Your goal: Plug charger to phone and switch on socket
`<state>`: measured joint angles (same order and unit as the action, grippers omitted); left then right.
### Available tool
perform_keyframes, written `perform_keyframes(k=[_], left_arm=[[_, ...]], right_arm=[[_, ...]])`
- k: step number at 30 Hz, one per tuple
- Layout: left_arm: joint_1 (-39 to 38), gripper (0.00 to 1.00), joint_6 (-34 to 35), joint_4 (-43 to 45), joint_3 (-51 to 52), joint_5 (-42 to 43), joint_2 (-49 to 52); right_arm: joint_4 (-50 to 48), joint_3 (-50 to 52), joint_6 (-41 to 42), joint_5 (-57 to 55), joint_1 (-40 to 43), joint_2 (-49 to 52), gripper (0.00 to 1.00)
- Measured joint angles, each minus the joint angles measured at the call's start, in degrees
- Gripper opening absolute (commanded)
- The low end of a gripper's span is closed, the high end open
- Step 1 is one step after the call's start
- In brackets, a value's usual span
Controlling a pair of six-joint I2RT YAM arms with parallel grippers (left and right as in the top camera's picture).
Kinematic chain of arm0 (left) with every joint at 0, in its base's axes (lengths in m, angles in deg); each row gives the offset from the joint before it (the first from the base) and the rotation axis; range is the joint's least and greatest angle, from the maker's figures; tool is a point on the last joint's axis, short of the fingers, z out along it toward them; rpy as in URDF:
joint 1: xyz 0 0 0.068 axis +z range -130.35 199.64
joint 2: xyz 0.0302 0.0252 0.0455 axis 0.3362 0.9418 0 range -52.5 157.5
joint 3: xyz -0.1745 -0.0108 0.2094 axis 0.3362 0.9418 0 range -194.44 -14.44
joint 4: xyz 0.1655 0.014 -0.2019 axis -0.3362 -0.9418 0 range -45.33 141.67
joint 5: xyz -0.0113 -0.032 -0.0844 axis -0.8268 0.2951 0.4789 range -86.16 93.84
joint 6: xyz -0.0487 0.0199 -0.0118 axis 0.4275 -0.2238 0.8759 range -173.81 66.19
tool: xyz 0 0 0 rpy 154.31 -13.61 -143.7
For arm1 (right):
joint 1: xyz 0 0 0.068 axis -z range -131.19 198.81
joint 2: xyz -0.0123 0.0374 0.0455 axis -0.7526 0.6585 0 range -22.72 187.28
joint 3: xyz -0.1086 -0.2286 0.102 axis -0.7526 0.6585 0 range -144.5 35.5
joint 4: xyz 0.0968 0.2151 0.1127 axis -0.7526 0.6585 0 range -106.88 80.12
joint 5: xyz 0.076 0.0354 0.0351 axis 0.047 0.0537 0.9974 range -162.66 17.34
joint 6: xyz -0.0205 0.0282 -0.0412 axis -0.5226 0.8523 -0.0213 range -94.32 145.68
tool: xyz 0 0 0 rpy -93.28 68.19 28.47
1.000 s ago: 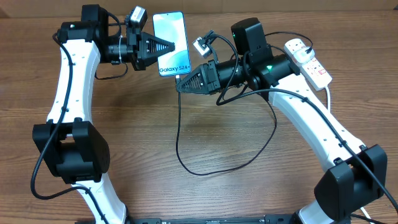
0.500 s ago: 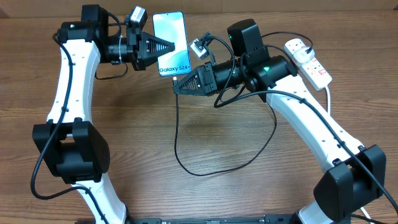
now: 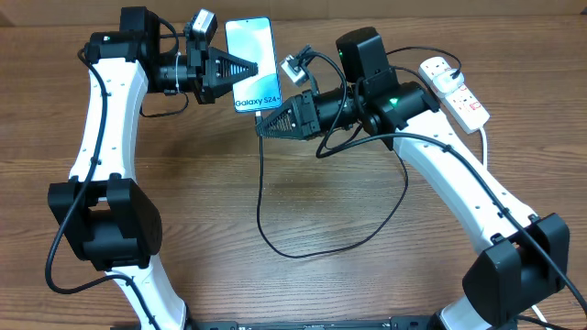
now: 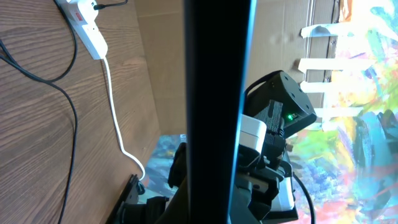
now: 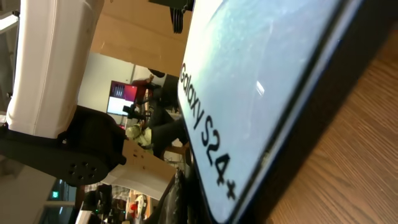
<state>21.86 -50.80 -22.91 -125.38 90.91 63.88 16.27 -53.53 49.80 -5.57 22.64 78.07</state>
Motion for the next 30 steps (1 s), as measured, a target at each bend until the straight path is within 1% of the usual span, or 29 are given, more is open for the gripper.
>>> perform_keyframes(k=[30], left_arm=[[0.0, 0.04, -0.02, 0.04, 0.0, -0.04, 0.0]], right_arm=[[-1.05, 0.0, 2.38, 1.51, 0.39, 0.74, 0.04]])
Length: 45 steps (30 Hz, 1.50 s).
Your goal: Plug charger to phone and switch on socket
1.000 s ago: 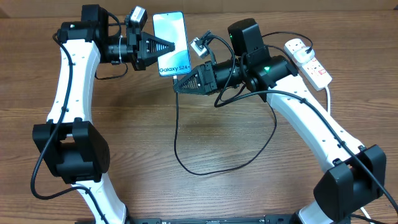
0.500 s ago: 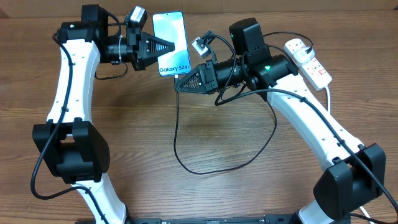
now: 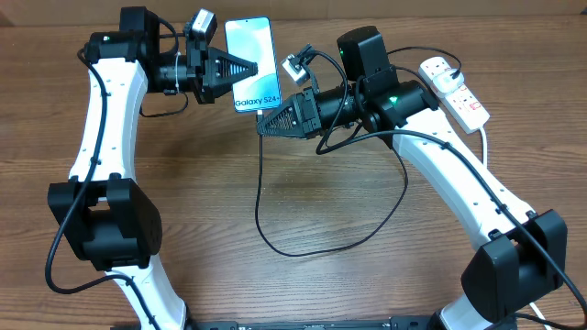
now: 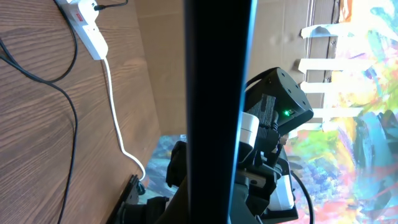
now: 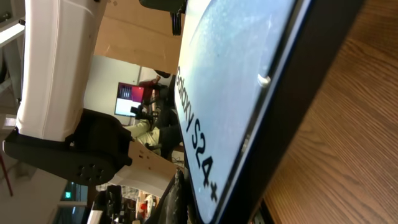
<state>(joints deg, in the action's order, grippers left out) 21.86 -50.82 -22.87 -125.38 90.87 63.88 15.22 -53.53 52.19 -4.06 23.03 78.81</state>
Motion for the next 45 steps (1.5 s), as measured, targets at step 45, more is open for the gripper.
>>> perform_keyframes(k=[45], left_arm=[[0.0, 0.04, -0.15, 0.44, 0.0, 0.02, 0.0]], right_arm=[[-0.81, 0.0, 0.52, 7.02, 1.05, 2.14, 0.04]])
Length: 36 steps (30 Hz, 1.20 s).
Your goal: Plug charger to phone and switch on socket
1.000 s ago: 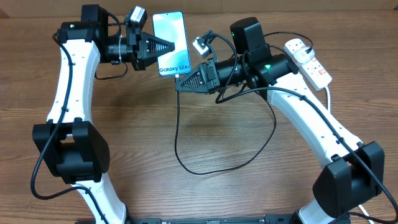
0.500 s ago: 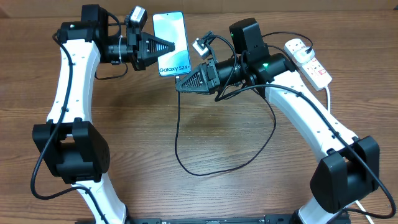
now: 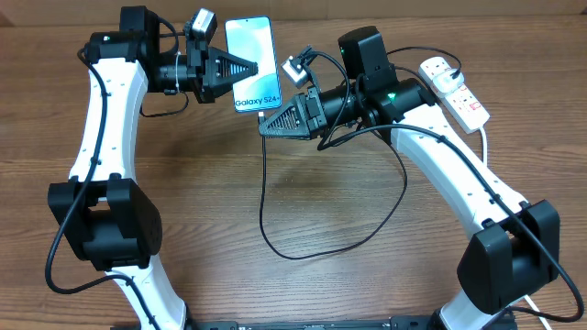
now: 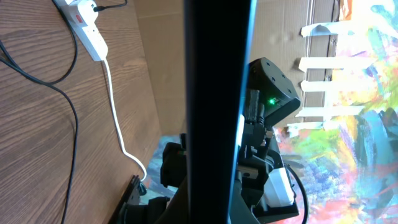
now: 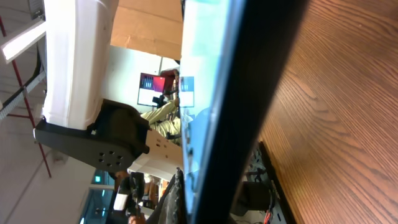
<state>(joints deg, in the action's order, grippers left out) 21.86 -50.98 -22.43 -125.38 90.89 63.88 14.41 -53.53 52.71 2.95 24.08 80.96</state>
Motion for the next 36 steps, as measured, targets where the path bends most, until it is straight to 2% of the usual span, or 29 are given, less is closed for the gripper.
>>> perform_keyframes(k=[36], left_arm=[[0.0, 0.04, 0.17, 0.39, 0.0, 0.42, 0.0]], right_arm=[[-3.21, 0.0, 2.82, -1.11, -0.44, 0.0, 0.04]])
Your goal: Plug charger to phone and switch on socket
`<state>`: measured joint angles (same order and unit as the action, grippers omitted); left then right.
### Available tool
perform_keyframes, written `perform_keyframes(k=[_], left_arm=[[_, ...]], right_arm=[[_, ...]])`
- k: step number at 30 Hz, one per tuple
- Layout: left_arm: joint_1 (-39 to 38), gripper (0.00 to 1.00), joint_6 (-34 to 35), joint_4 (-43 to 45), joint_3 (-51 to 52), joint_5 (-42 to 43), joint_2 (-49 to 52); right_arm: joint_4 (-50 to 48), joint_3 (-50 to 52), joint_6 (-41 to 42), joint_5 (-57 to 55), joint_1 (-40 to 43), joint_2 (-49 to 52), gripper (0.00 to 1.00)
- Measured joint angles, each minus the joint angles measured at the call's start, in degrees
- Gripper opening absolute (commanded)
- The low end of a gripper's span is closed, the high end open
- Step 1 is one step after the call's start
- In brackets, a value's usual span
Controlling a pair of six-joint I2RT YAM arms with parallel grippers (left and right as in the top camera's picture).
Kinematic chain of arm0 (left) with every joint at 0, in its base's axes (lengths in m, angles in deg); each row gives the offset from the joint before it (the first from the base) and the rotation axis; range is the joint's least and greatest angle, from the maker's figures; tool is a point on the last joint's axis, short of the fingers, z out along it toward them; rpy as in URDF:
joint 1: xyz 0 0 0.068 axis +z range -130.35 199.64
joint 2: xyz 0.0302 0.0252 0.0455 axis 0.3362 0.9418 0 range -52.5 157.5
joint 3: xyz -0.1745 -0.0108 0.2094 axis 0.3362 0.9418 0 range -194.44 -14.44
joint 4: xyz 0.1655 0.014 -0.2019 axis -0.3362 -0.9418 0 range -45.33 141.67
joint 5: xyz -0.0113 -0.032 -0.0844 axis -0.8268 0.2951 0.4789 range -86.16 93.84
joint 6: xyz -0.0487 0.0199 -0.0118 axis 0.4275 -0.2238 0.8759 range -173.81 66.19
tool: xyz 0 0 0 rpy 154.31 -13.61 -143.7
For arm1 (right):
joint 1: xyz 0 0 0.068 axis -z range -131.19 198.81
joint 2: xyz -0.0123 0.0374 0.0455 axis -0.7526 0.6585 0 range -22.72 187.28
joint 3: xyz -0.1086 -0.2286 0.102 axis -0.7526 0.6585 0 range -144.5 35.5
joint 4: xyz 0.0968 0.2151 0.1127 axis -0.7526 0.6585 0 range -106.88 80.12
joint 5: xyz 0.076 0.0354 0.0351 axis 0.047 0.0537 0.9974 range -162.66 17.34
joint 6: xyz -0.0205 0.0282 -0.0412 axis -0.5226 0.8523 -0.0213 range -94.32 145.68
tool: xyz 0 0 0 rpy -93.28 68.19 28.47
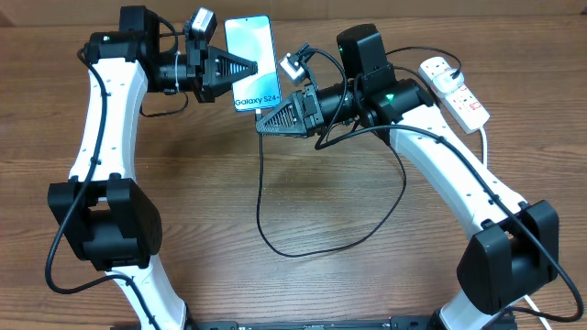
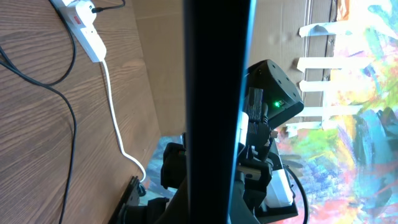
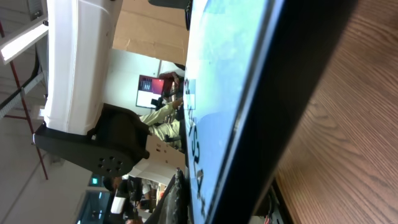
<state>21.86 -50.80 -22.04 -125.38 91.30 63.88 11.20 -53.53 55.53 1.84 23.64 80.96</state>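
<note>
The phone (image 1: 252,57), its screen lit pale blue with "Galaxy S24+" lettering, is held off the table at the back, with my left gripper (image 1: 242,66) shut on its left side. The left wrist view shows it edge-on as a dark band (image 2: 214,93). My right gripper (image 1: 263,123) is shut on the charger plug, right against the phone's bottom end; the plug itself is hidden by the fingers. The phone's screen (image 3: 227,87) fills the right wrist view. The black charger cable (image 1: 259,202) hangs from the right gripper and loops over the table. The white socket strip (image 1: 456,89) lies at the back right.
The cable loop (image 1: 367,234) crosses the middle of the wooden table (image 1: 321,293) and passes under my right arm. The strip's white lead (image 1: 483,137) runs toward the right edge. The strip (image 2: 84,22) also shows in the left wrist view.
My right gripper has shifted slightly up and left at the phone's bottom end and turned a little, so the screen faces its camera again instead of edge-on. The phone and left gripper have not moved.
The phone stayed in my left gripper throughout. My right gripper sat with the plug at the phone's bottom end, its camera seeing the screen. Then it stood slightly lower and turned, seeing the phone edge-on, and now it is back close under the bottom end.
</note>
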Motion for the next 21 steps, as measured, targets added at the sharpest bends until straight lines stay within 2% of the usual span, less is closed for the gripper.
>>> perform_keyframes(k=[21], left_arm=[[0.0, 0.04, 0.0, 0.0, 0.0, -0.02, 0.0]], right_arm=[[0.92, 0.0, 0.15, -0.61, 0.0, 0.0, 0.04]])
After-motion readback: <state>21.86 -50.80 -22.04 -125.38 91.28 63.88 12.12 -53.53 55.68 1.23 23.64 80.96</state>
